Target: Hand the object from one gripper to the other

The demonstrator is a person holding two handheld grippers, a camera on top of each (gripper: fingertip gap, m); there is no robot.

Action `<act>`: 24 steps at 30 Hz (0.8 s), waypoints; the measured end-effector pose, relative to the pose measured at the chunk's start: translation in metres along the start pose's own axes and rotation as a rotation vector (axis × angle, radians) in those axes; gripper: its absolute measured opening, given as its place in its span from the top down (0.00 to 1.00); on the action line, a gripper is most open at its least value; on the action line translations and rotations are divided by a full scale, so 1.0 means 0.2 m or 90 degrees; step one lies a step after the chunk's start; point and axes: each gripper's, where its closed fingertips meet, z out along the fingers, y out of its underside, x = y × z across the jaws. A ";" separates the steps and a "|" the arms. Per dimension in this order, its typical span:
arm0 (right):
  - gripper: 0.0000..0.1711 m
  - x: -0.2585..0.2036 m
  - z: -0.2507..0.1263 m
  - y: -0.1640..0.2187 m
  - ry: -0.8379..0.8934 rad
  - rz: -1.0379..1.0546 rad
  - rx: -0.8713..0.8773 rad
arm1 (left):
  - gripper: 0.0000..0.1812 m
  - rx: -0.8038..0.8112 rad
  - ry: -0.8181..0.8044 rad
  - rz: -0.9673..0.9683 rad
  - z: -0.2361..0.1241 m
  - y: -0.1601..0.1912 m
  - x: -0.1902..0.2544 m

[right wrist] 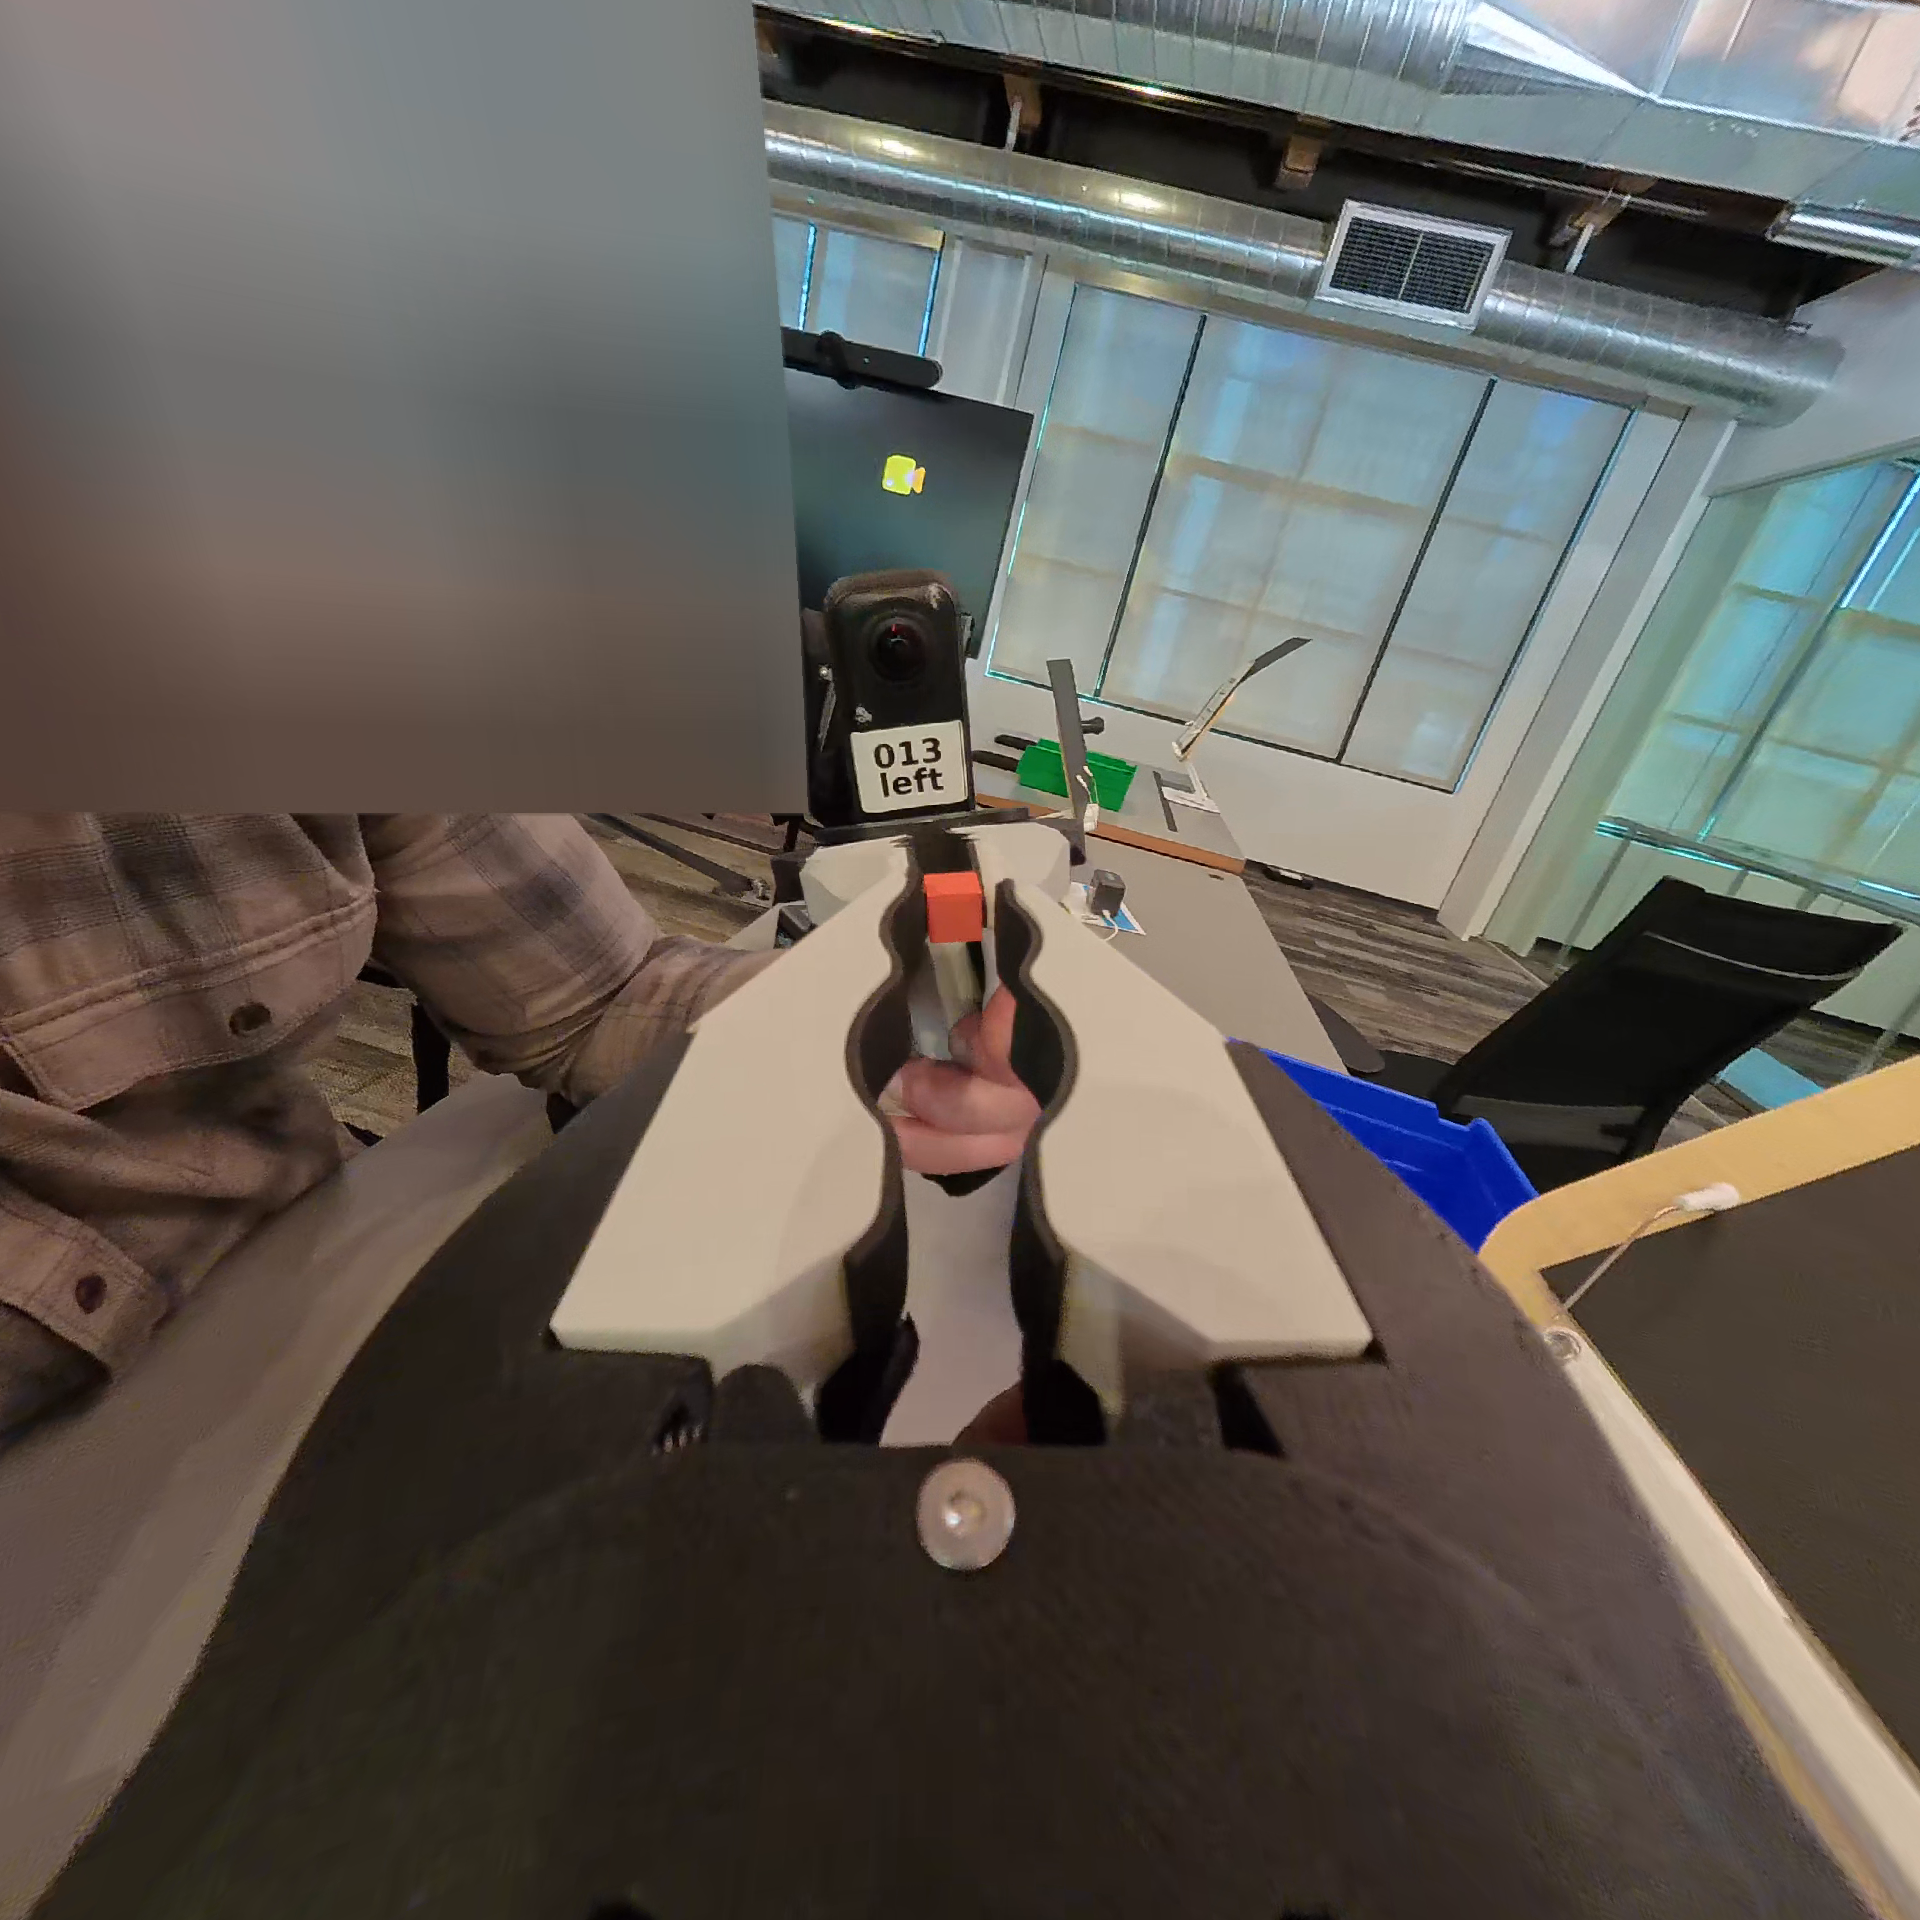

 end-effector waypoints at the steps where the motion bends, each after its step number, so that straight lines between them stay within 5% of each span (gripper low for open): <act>1: 0.95 0.00 0.00 0.00 -0.002 0.002 0.002 | 0.95 -0.001 0.001 0.000 0.00 0.00 0.00; 14: 0.96 0.00 0.00 -0.03 -0.020 0.025 0.053 | 0.94 0.007 -0.025 0.022 0.00 -0.02 -0.01; 24: 0.96 0.20 -0.05 -0.10 0.047 0.156 0.188 | 0.83 -0.119 -0.331 0.546 -0.05 -0.03 -0.19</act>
